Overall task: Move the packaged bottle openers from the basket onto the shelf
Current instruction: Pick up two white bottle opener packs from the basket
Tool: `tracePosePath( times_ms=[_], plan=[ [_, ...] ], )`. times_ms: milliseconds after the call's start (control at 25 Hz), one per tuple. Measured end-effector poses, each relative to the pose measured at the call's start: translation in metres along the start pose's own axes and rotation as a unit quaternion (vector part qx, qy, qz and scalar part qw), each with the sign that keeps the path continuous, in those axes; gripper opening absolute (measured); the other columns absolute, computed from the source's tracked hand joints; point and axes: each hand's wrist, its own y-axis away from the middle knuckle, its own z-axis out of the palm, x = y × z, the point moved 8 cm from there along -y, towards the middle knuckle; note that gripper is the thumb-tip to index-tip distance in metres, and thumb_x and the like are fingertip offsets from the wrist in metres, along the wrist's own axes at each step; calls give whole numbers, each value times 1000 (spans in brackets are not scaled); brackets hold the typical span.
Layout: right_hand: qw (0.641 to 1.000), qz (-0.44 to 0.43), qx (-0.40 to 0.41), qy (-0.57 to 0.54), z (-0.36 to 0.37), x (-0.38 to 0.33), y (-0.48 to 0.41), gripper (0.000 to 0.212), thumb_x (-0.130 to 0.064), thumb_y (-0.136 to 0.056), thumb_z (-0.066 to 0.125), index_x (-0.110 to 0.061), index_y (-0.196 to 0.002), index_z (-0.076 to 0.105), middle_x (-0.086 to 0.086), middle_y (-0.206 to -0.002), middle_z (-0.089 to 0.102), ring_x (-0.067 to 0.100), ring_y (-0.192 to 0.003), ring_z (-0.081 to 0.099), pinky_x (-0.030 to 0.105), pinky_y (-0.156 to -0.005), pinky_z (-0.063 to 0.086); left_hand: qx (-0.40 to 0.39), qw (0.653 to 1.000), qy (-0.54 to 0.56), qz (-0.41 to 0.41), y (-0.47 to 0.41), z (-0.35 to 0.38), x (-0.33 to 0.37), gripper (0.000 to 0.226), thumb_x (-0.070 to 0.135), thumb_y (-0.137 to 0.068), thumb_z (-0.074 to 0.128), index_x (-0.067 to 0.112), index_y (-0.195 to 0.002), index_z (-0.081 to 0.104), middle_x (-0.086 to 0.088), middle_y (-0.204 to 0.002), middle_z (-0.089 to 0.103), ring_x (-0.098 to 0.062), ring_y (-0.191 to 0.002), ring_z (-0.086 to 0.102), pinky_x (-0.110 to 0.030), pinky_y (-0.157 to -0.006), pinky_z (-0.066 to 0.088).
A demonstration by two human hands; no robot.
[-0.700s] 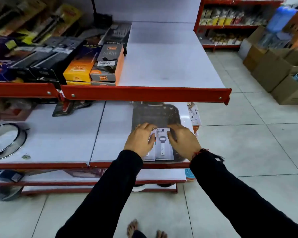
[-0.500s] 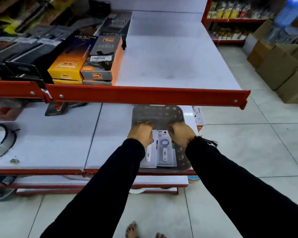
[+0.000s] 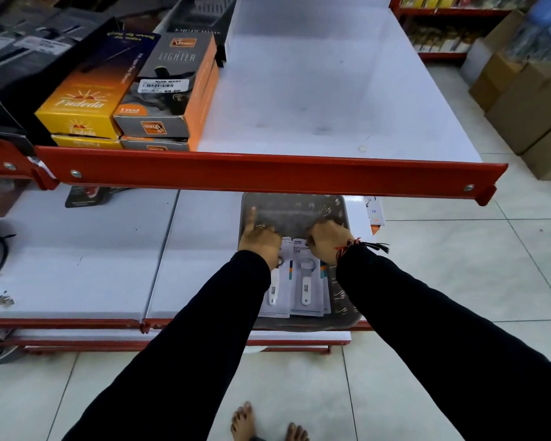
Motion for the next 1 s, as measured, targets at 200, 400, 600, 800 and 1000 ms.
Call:
tracePosePath(
  times_ms=[200,400,600,800,1000],
  plan=[
    [998,4,41,-49,-22,-1,14,23,-29,-92,53,-16,-95,72,4,-95,72,24,-87,68,34,-76,58,58,998,16,-15,14,-27,-10,45,34,-99,45,25,-143,47,-1,-145,55,-23,-144,38,-49,-125,-9],
    [982,0,59,-178,-47,-8,39,19,-15,-89,54,-12,-96,71,8,-99,74,24,-87,66,20,-69,44,87,976,199,-10,40,-56,-30,28,14,-97,49,16,-122,62,-5,-130,64,-28,-124,51,-33,-114,37],
    [988,-24,86,-124,-64,-28,81,30,-13,-98,39,-13,-122,57,17,-99,68,33,-84,64,31,-71,46,79,973,215,-19,85,-76,-37,34,6,-94,44,11,-123,60,-10,-126,64,-29,-119,58,-40,-124,19],
    [983,-44,156,-89,-108,-49,133,32,-17,-100,35,-19,-129,50,13,-111,66,21,-61,55,32,-62,43,148,949,274,-50,139,-112,-49,37,9,-94,44,8,-129,57,-14,-133,58,-34,-117,58,-38,-99,46],
    [971,-89,210,-78,-162,-70,189,30,-15,-98,36,-16,-124,49,10,-123,62,29,-81,59,35,-65,44,205,947,246,-37,190,-153,-42,37,16,-96,42,9,-130,54,-11,-134,56,-30,-117,58,-37,-88,47]
  ],
)
